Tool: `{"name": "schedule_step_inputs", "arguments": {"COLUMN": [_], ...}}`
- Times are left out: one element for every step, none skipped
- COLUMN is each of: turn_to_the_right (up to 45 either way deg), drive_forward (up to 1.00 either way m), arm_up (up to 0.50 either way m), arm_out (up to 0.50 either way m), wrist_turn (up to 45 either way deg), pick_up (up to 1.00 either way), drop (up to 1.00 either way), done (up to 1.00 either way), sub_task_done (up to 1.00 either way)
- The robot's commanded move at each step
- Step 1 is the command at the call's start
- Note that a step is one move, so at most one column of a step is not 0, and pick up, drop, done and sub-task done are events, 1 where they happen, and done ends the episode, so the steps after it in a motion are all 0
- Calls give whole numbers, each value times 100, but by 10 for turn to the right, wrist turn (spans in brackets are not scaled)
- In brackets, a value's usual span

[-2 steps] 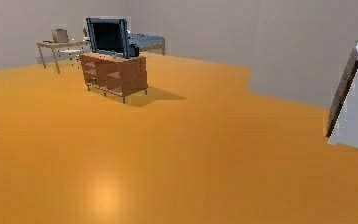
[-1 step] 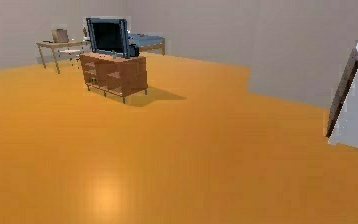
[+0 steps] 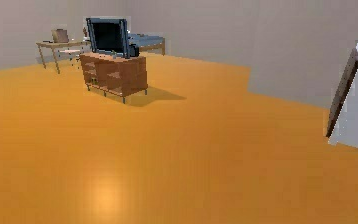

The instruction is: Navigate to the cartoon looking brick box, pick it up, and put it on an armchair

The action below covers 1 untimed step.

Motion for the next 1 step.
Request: {"name": "schedule_step_inputs", "arguments": {"turn_to_the_right": [0], "drive_forward": [0], "arm_up": [50], "arm_out": [0], "wrist_turn": [0], "pick_up": [0], "drop": [0], "done": [0], "sub_task_done": [0]}}
